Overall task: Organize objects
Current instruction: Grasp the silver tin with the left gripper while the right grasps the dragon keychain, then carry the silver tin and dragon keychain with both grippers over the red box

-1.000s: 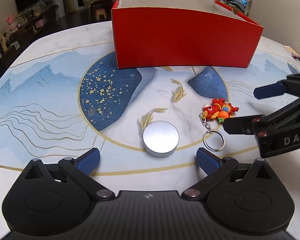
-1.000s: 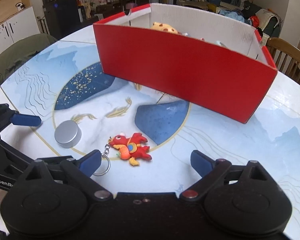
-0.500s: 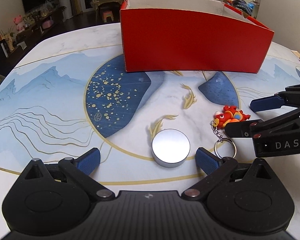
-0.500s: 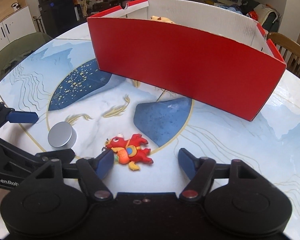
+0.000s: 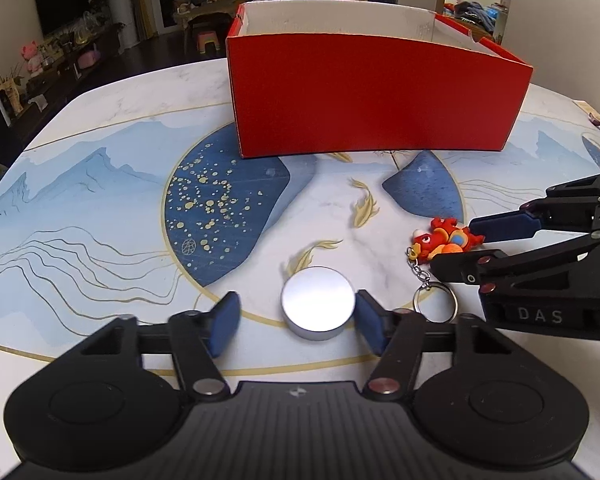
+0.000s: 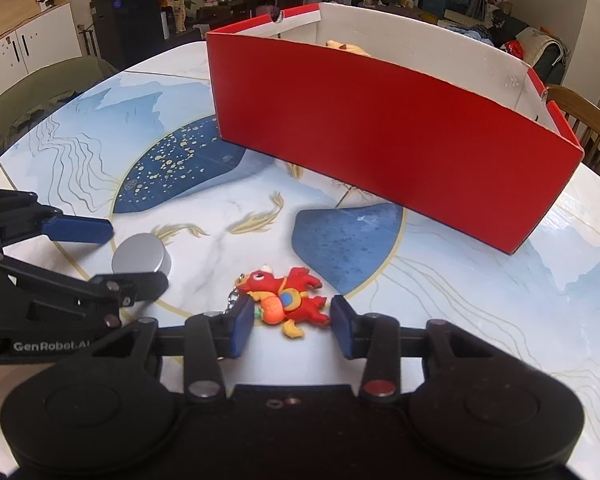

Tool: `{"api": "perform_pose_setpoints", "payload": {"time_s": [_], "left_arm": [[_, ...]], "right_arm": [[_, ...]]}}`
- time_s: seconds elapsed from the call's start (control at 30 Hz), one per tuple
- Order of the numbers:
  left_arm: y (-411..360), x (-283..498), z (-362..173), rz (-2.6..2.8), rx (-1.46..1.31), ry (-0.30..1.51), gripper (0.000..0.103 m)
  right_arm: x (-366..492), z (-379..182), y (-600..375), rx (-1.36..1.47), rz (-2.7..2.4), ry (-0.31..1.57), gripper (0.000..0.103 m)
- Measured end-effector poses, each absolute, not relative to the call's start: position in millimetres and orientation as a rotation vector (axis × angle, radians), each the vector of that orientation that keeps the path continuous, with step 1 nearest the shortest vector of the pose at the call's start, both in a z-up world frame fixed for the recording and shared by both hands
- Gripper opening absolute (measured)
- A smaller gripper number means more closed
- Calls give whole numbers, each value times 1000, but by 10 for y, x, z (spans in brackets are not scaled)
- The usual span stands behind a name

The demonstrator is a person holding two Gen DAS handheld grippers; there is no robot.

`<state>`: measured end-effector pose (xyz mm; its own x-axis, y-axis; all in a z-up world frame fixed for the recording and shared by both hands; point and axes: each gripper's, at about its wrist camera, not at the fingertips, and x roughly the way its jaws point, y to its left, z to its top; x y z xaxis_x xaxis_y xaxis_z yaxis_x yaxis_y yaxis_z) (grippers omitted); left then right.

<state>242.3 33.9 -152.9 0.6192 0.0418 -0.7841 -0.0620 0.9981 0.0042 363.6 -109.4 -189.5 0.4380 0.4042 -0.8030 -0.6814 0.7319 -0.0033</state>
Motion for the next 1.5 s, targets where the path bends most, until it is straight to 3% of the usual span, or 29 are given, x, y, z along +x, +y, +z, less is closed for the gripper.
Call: {"api": "perform_pose_setpoints", "payload": {"time_s": [0.03, 0.1, 0.2, 1.07, 1.5], "left_arm": [[336, 2425, -1526, 56, -22, 902, 57], [332, 2427, -1515, 54, -21, 902, 44], [332, 2440, -1501, 57, -25, 912, 38], [419, 2263, -1201, 1, -166, 1004, 38], [270, 2290, -644, -94, -136, 938, 38]], "right_arm": [[3632, -1895, -1094, -353, 691, 885, 41], [3624, -1891, -1094, -351, 687, 886, 39], [3621, -1884, -1101, -342, 680, 896, 37], [3385, -1339, -1639, -122, 622, 900, 36], [3340, -849, -1827, -83, 610, 844, 35]]}}
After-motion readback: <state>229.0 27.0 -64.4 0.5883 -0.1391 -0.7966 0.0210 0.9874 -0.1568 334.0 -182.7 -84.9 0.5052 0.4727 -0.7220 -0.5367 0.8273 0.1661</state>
